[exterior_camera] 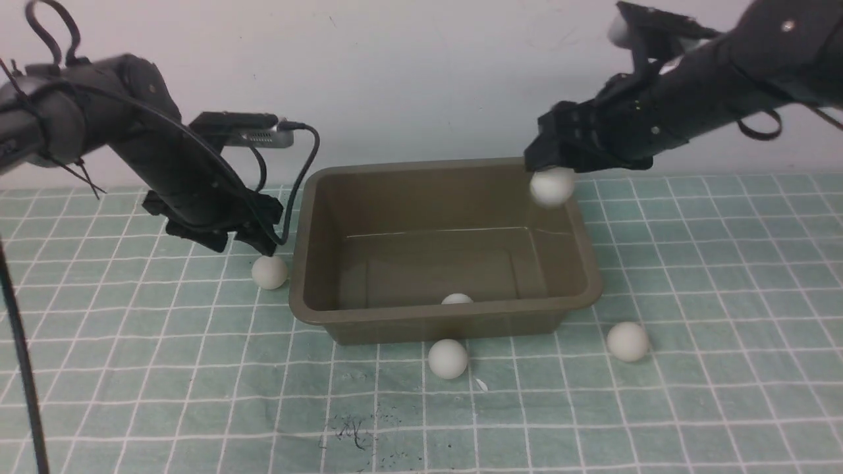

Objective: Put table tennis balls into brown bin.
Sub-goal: 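Release the ping pong ball into the bin and lift the gripper away, then reach for and grasp a ping pong ball on the table beside the basket, then drop the ball into the bin, then reach for and grasp a ping pong ball on the table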

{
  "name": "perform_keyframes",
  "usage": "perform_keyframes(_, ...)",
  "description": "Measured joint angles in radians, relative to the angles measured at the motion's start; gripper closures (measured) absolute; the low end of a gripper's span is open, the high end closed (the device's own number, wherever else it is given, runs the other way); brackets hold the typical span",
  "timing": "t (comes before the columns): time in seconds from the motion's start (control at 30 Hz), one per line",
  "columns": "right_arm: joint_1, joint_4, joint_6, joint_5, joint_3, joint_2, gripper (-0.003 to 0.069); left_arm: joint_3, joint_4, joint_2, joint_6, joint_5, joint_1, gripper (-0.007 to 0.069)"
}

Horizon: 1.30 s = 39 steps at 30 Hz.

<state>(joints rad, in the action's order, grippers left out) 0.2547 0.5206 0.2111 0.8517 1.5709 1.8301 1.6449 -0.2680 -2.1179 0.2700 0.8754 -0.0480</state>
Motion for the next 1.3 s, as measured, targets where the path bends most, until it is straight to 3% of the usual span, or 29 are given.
perform_keyframes(0.07, -0.003, -0.057, -0.006, 0.089, 0.064, -0.006, 0.0048, 0.0, -0.021, -0.034, 0.0, -0.031, -0.001, 0.0006)
perform_keyframes(0.13, -0.008, -0.088, -0.019, 0.124, 0.089, -0.022, 0.0038, 0.0, -0.026, -0.049, 0.0, -0.043, -0.001, -0.0001)
perform_keyframes(0.2, -0.021, -0.172, -0.046, 0.188, 0.118, -0.078, 0.0066, 0.0, -0.033, -0.078, -0.004, -0.053, -0.001, 0.0043)
perform_keyframes(0.3, -0.064, -0.318, -0.116, 0.266, 0.09, -0.197, 0.0201, 0.006, 0.006, -0.095, -0.028, -0.039, -0.001, 0.0268)
perform_keyframes(0.43, -0.15, -0.41, -0.187, 0.275, -0.114, -0.343, 0.0434, 0.107, 0.144, -0.066, -0.108, 0.077, 0.004, 0.0279)
perform_keyframes(0.5, -0.173, -0.394, -0.204, 0.235, -0.229, -0.366, 0.0495, 0.167, 0.155, -0.029, -0.131, 0.128, 0.005, 0.0279)
perform_keyframes(0.57, -0.177, -0.348, -0.202, 0.161, -0.369, -0.366, 0.051, 0.24, 0.115, 0.014, -0.134, 0.171, 0.0, 0.0279)
perform_keyframes(0.67, -0.17, -0.237, -0.155, 0.034, -0.505, -0.336, 0.0467, 0.309, -0.008, 0.06, -0.075, 0.215, -0.037, 0.0279)
perform_keyframes(0.73, -0.154, -0.134, -0.082, -0.074, -0.557, -0.272, 0.0347, 0.323, -0.097, 0.069, 0.013, 0.23, -0.096, 0.0279)
perform_keyframes(0.77, -0.152, -0.134, -0.077, -0.078, -0.558, -0.272, 0.0337, 0.323, -0.097, 0.067, 0.018, 0.23, -0.096, 0.0279)
perform_keyframes(0.8, -0.141, -0.092, -0.043, -0.122, -0.558, -0.221, 0.0253, 0.323, -0.116, 0.049, 0.046, 0.241, -0.144, 0.0278)
perform_keyframes(0.9, -0.127, -0.069, -0.018, -0.153, -0.546, -0.153, 0.0146, 0.323, -0.105, 0.015, 0.052, 0.254, -0.196, 0.0228)
perform_keyframes(0.97, -0.112, -0.064, -0.003, -0.173, -0.531, -0.089, 0.0072, 0.323, -0.071, -0.021, 0.035, 0.27, -0.232, 0.0128)
perform_keyframes(1.03, -0.098, -0.064, 0.007, -0.18, -0.51, -0.026, 0.0038, 0.327, -0.025, -0.045, -0.01, 0.281, -0.255, 0.0047)
perform_keyframes(1.1, -0.091, -0.062, 0.007, -0.176, -0.484, 0.03, 0.0052, 0.352, 0.023, -0.049, -0.074, 0.313, -0.262, 0.0039)
perform_keyframes(1.17, -0.091, -0.062, 0.007, -0.166, -0.468, 0.052, 0.0089, 0.379, 0.052, -0.042, -0.109, 0.339, -0.261, 0.0087)
perform_keyframes(1.23, -0.099, -0.083, -0.001, -0.096, -0.433, 0.071, 0.0323, 0.441, 0.126, 0.0, -0.146, 0.351, -0.238, 0.0361)
perform_keyframes(1.27, -0.099, -0.083, -0.002, -0.089, -0.431, 0.071, 0.0325, 0.444, 0.126, 0.005, -0.146, 0.351, -0.238, 0.0385)
perform_keyframes(1.3, -0.111, -0.09, -0.009, -0.051, -0.416, 0.051, 0.0307, 0.448, 0.146, 0.045, -0.151, 0.351, -0.217, 0.051)
